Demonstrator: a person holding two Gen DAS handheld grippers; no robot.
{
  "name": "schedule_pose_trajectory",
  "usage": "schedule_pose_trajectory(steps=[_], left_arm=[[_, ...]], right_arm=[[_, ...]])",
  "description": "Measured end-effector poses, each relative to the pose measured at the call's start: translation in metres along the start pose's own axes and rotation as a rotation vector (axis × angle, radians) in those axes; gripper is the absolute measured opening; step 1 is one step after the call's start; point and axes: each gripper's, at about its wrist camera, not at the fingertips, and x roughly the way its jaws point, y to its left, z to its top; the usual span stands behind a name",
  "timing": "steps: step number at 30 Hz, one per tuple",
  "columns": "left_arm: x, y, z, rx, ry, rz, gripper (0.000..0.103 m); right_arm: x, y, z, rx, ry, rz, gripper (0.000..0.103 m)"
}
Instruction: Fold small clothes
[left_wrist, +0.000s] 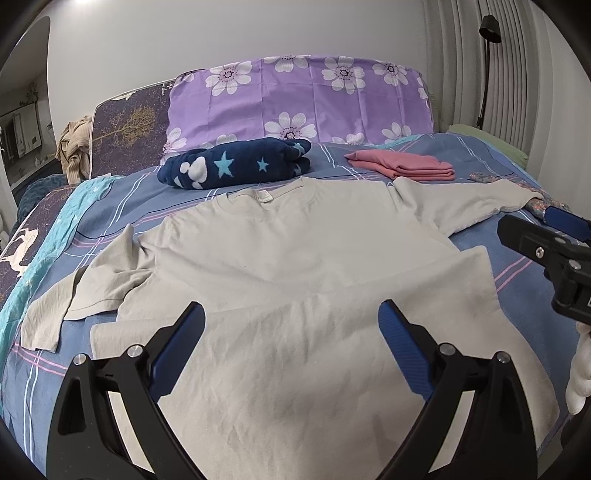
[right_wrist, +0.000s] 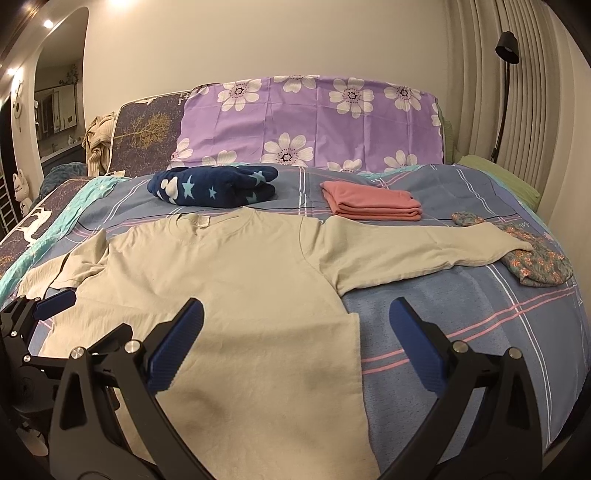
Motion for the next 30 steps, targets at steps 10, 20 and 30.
schedule_pose_trajectory(steps=[10,20,30], left_arm=[[0.0042,0.0055,-0.0051,0.001,0.010,-0.002,0.096],[0.0066,0.0047,-0.0082,0.009,0.017,-0.006,0.096],[0.0065,0.0046,-0.0096,0.013,0.014,-0.013,0.096]], right_arm=[[0.0037,0.0094,-0.0018,-0.020,0.014,-0.003,0.101],[0.0053,0.0109,-0.0055,-0.022,0.021,-0.008,0.101],[0.0057,0.0110,-0.0066,-0.021,0.021,-0.011,0.101]])
